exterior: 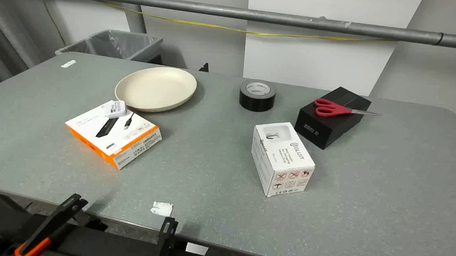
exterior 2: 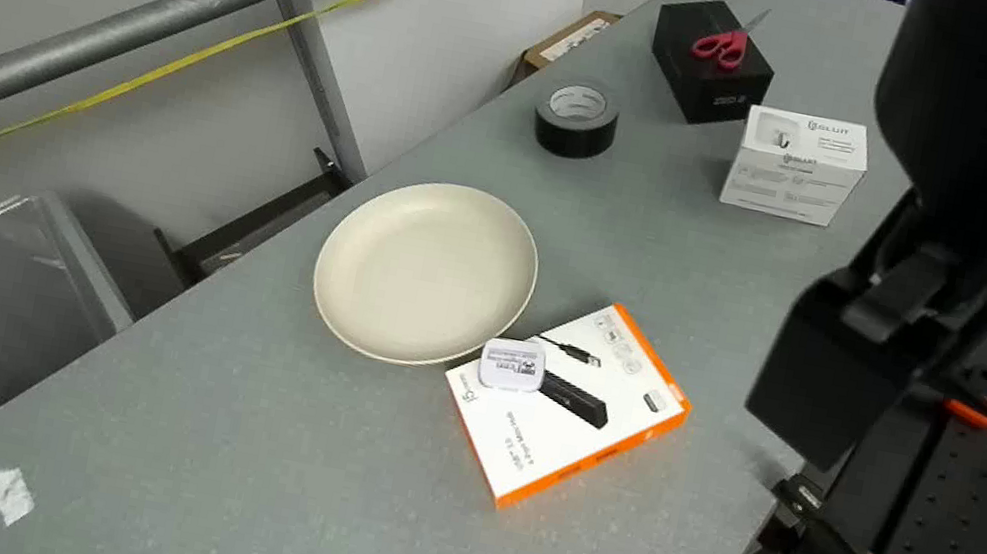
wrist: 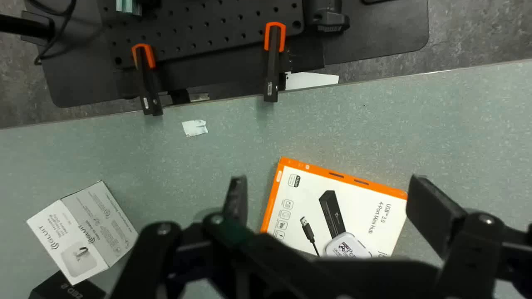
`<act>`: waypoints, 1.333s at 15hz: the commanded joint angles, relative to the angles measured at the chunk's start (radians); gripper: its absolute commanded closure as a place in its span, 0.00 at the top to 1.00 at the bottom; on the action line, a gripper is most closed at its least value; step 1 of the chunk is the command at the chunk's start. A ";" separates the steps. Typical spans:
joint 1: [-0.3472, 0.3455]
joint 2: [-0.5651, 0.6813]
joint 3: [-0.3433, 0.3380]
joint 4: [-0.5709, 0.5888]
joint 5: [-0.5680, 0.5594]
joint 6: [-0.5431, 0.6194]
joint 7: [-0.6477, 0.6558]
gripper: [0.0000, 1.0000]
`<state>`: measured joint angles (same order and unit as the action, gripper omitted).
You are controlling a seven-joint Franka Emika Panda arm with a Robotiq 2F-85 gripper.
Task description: Put the black tape on the white plate
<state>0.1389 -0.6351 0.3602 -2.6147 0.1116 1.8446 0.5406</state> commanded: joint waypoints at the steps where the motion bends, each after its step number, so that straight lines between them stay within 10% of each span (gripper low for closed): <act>1: 0.006 0.001 -0.006 0.002 -0.004 -0.003 0.003 1.00; 10: -0.025 -0.022 -0.037 -0.012 -0.059 0.041 -0.036 1.00; 16: -0.244 0.016 -0.202 -0.001 -0.328 0.282 -0.047 1.00; 20: -0.326 0.082 -0.278 0.028 -0.301 0.363 -0.027 1.00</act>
<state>-0.1597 -0.5982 0.1114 -2.6132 -0.2135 2.1800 0.5027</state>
